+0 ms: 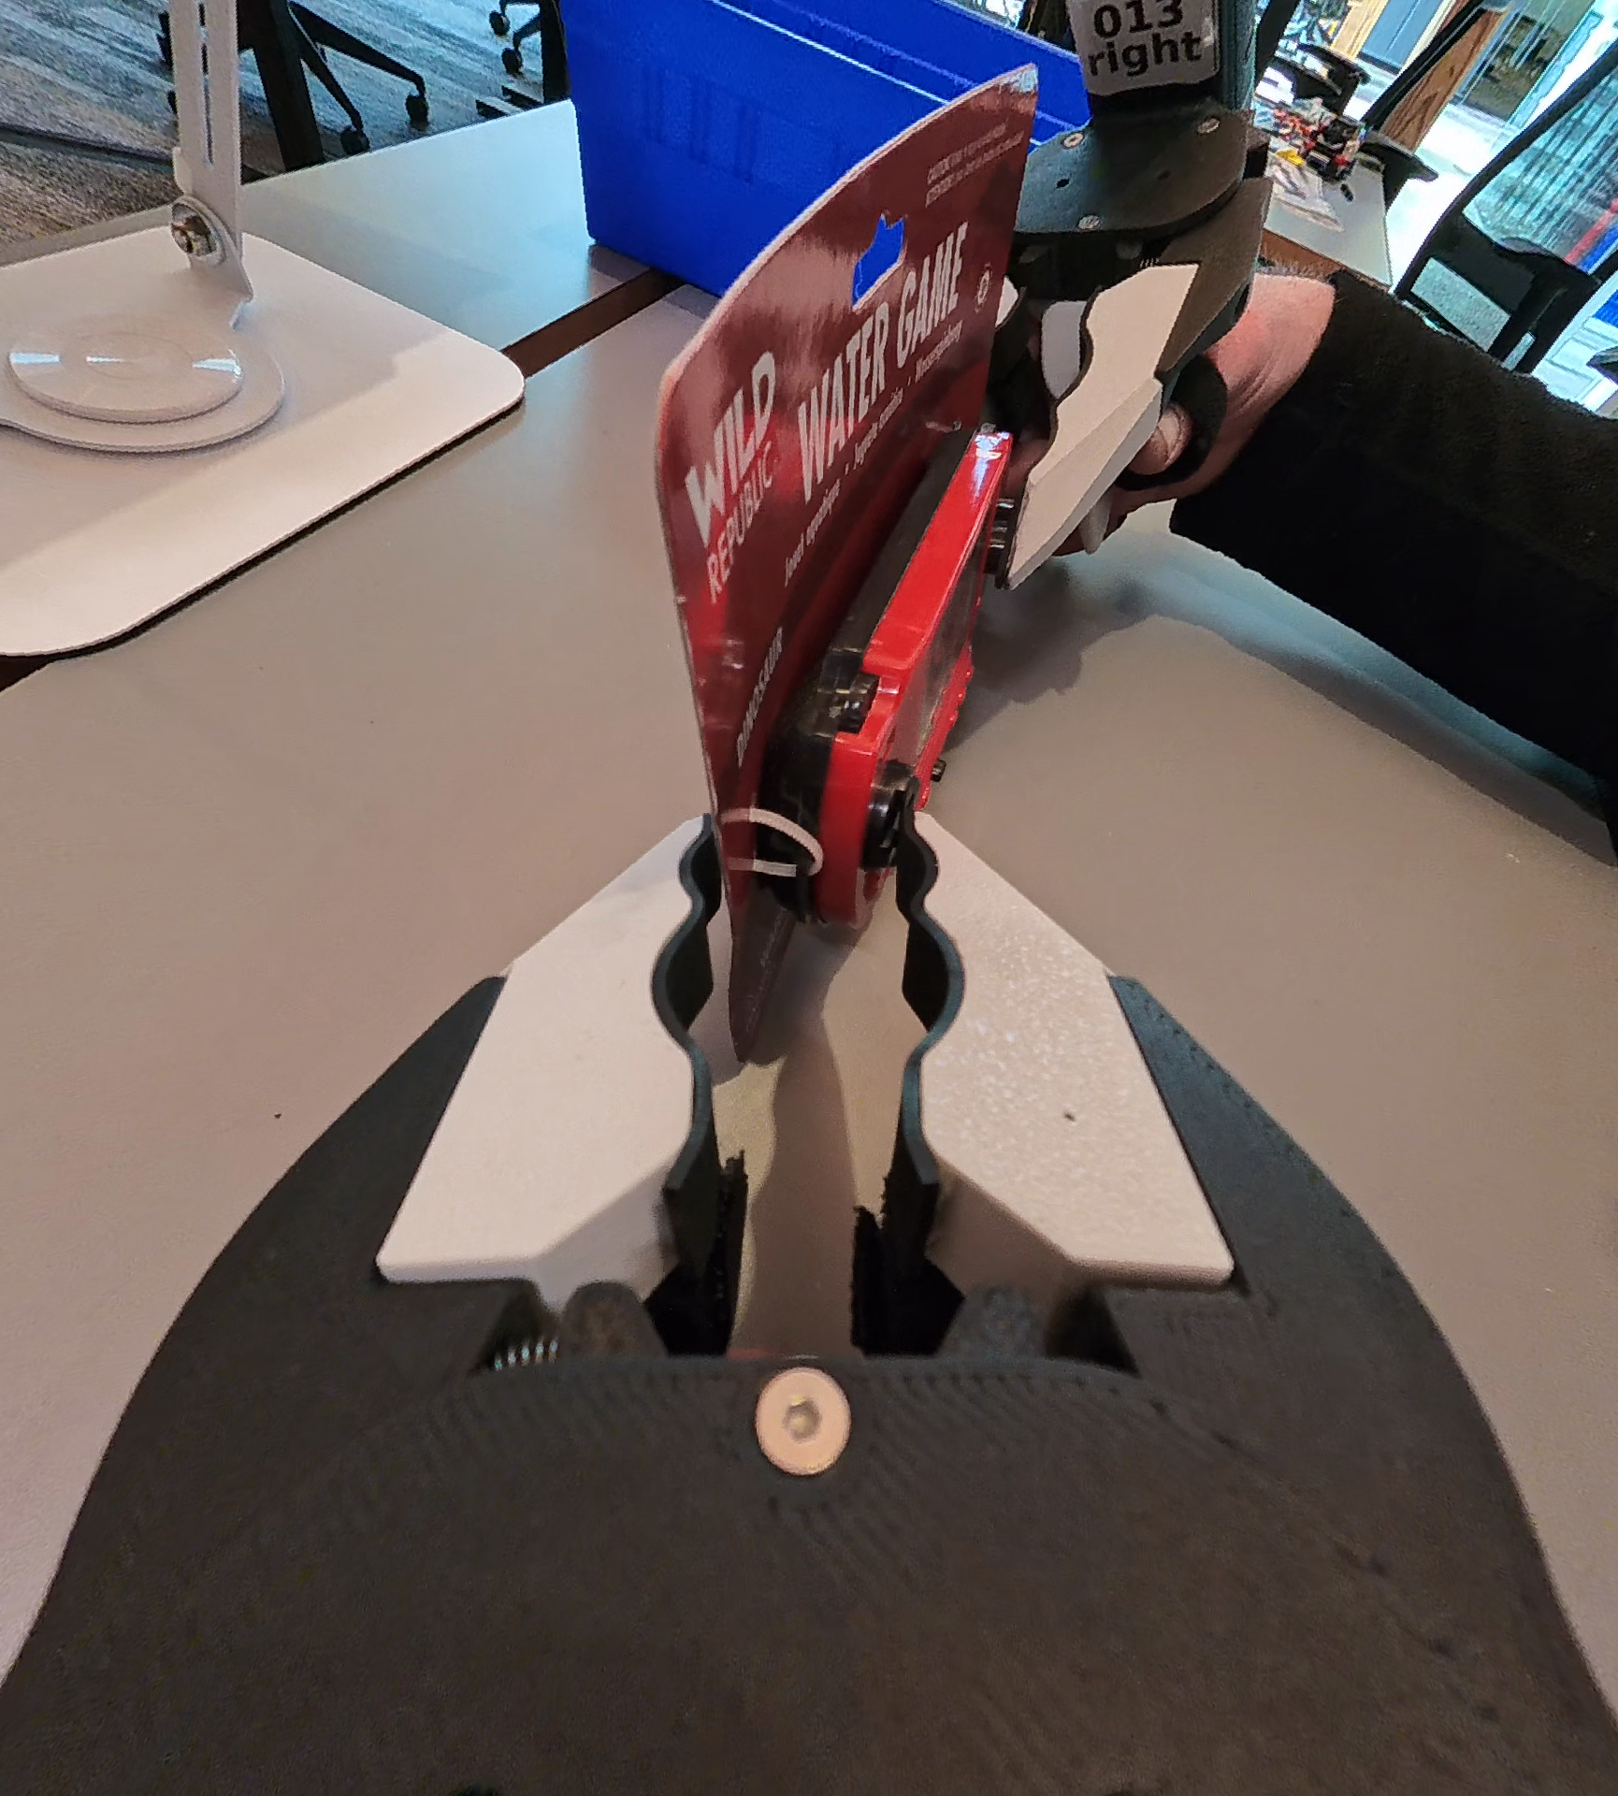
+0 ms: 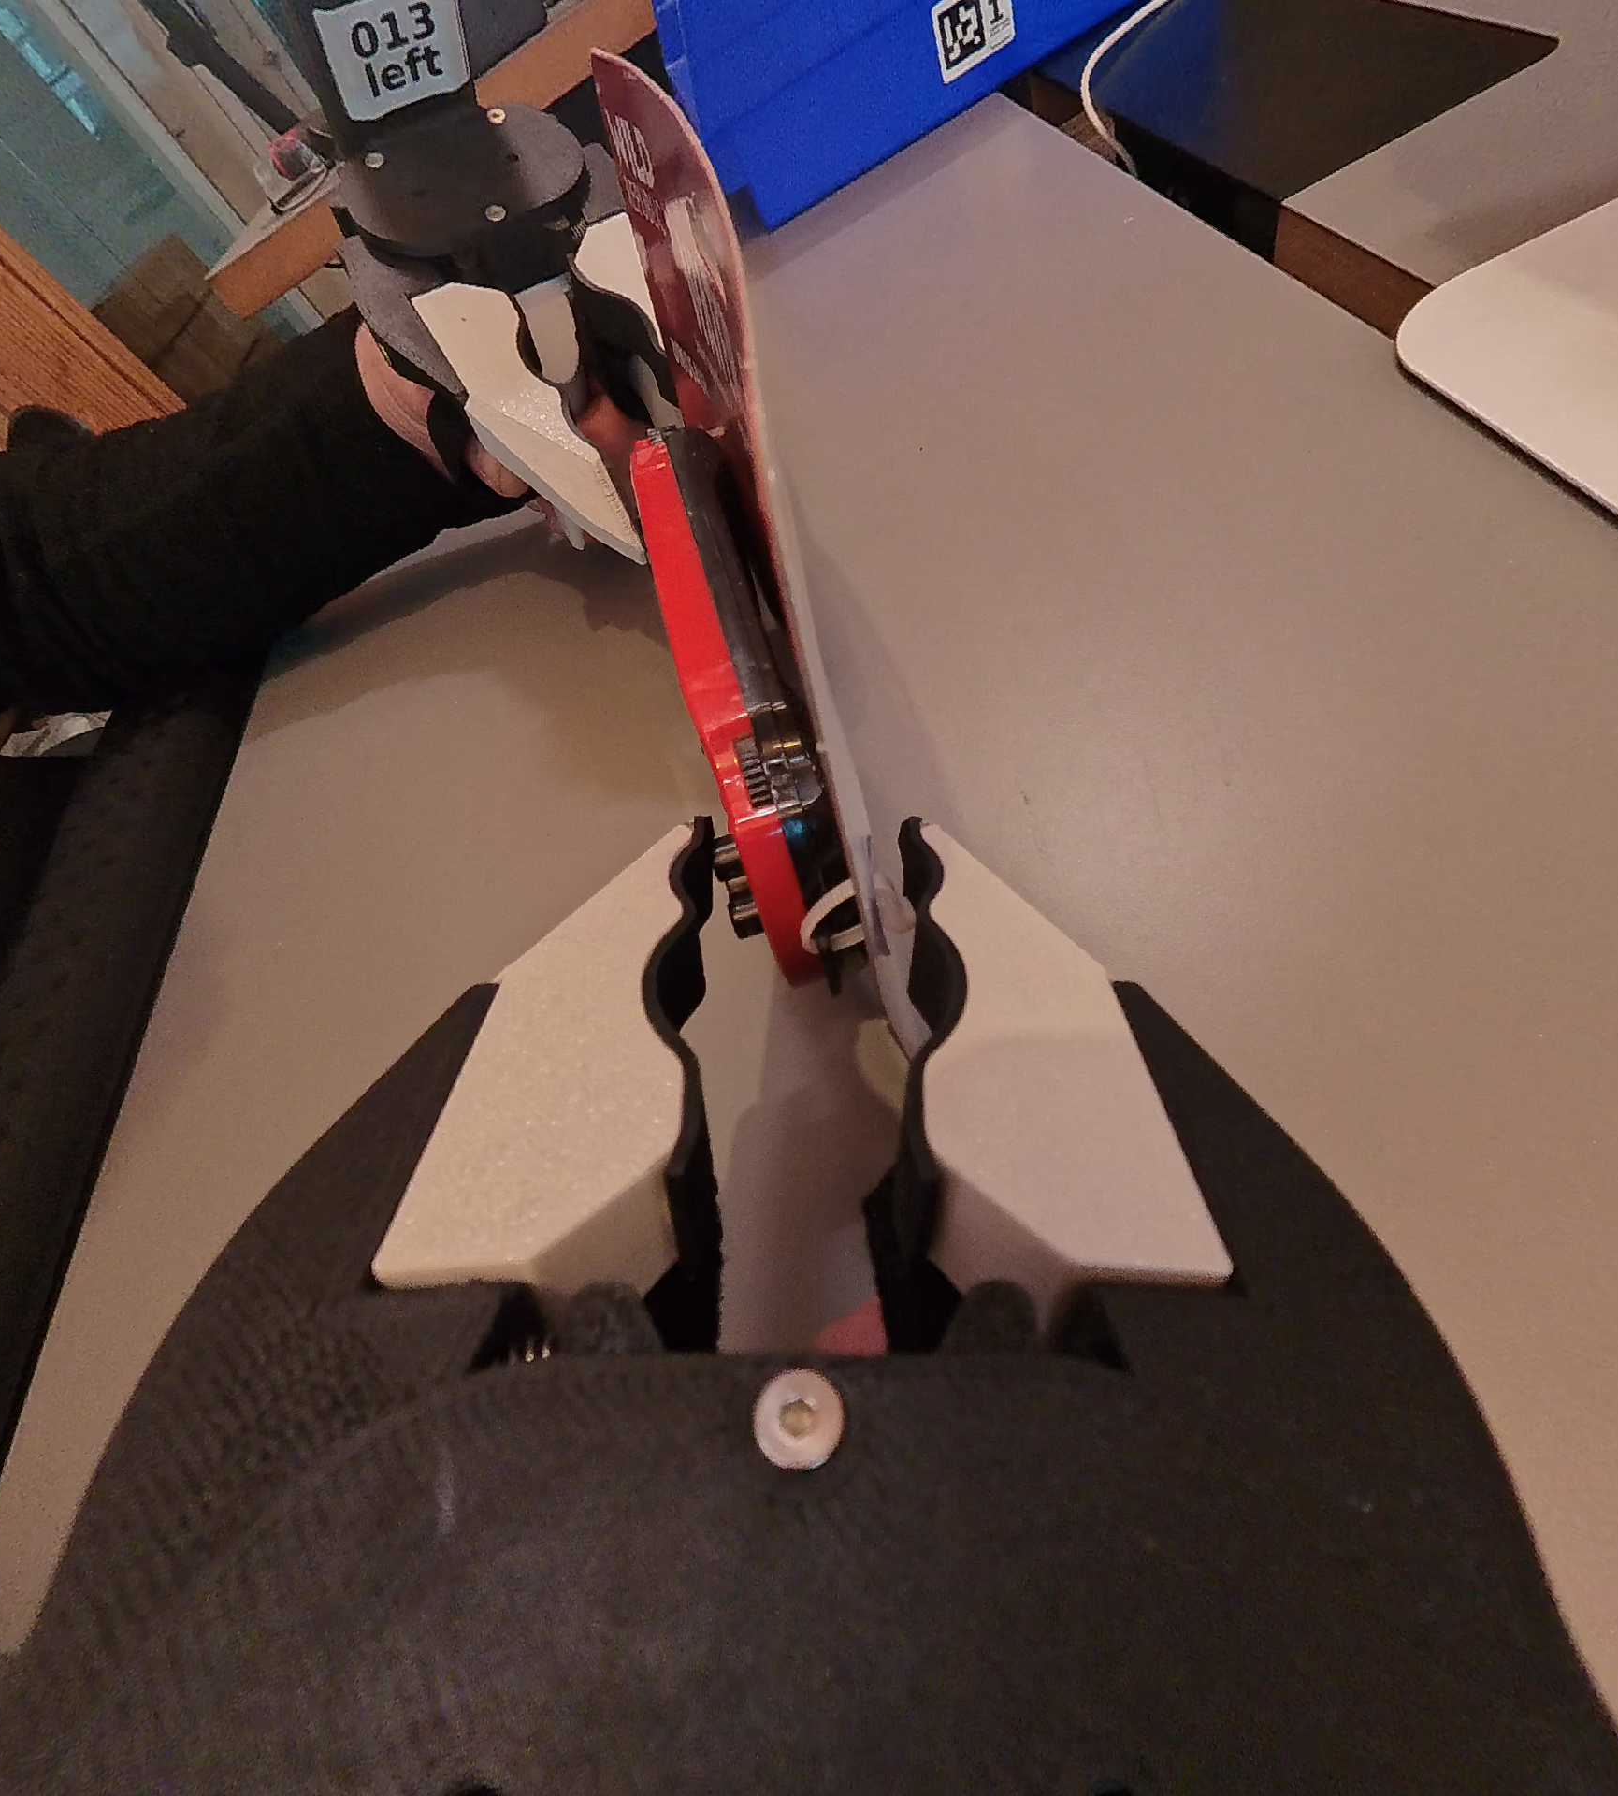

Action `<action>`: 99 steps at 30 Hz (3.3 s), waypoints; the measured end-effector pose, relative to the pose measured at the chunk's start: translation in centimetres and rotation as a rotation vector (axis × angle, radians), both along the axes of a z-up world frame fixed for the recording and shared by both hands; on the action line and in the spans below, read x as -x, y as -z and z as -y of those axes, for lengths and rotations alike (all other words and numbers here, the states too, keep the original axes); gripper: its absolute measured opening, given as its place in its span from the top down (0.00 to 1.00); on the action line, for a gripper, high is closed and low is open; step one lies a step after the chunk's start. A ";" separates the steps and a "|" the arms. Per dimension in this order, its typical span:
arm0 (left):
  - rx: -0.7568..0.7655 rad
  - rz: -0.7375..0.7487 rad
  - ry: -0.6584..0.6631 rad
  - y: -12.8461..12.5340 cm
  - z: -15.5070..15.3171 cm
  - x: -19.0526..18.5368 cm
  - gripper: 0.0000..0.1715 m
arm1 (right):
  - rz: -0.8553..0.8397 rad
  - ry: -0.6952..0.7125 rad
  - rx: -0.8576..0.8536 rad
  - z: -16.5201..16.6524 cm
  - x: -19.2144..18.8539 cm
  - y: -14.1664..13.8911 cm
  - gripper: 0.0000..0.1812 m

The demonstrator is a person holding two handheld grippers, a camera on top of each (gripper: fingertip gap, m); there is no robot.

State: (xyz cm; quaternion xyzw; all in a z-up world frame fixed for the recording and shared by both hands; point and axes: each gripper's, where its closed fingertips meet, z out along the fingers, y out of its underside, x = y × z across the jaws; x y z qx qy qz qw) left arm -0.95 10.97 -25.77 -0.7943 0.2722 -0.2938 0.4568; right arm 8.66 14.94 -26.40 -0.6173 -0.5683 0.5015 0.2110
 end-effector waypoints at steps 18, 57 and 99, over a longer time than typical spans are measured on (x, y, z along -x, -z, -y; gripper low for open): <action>0.000 0.003 -0.002 0.0 0.0 -0.1 0.80 | 0.042 -0.019 -0.020 0.4 -0.5 0.6 0.76; 0.002 0.002 -0.003 0.0 -0.1 -0.2 0.80 | 0.058 -0.025 -0.035 0.3 -0.4 1.0 0.80; 0.006 0.010 0.000 0.0 -0.1 -0.6 0.80 | 0.029 -0.026 -0.016 0.3 -0.6 0.6 0.81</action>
